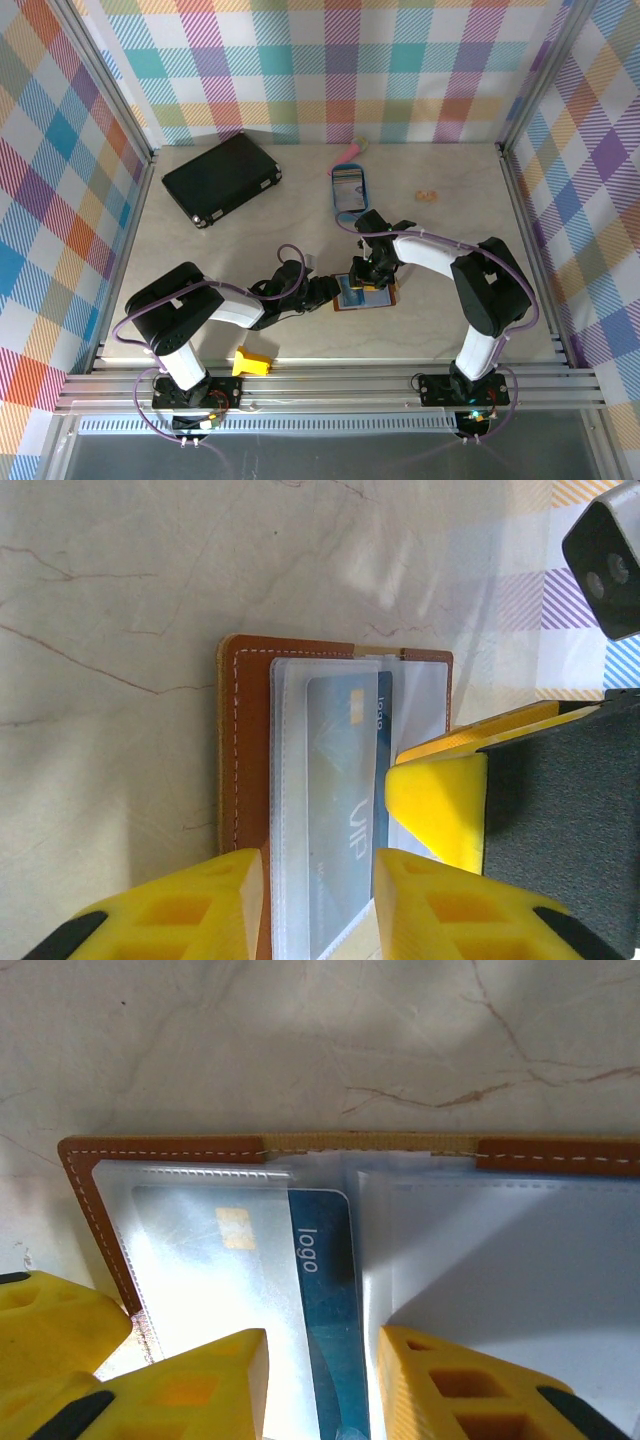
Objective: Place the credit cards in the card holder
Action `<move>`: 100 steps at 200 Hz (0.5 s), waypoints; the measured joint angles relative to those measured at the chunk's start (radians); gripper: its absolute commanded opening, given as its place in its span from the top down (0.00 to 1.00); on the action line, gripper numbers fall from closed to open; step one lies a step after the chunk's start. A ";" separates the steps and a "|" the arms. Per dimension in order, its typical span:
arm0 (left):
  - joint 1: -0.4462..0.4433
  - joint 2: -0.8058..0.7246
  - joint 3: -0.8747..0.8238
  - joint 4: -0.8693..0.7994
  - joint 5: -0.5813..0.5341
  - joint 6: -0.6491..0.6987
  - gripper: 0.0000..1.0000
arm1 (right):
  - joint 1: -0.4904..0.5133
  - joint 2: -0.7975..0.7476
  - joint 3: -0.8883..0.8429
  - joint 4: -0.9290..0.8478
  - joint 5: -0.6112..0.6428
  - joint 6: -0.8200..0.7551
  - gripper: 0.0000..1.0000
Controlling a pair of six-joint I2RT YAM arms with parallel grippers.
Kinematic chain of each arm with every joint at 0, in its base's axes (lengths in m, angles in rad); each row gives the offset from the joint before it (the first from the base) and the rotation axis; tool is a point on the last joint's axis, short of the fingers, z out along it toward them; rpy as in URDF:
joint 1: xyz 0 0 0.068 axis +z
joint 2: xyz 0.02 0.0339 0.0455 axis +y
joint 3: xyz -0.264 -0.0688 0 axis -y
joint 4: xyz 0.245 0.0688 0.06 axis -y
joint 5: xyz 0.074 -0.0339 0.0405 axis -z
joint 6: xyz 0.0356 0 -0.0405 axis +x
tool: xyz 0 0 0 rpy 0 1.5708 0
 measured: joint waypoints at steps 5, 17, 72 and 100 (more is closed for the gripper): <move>0.000 0.000 0.000 0.000 0.000 -0.002 0.67 | 0.001 0.001 0.000 0.000 0.000 0.000 0.66; 0.000 0.000 -0.001 0.003 0.000 -0.004 0.68 | 0.002 0.002 0.000 0.000 0.000 0.000 0.66; 0.000 0.000 -0.004 0.003 0.000 -0.010 0.69 | 0.008 0.016 0.002 0.004 -0.017 0.000 0.66; 0.000 0.000 -0.015 0.006 0.000 -0.013 0.76 | 0.009 0.016 0.002 0.010 -0.030 0.002 0.69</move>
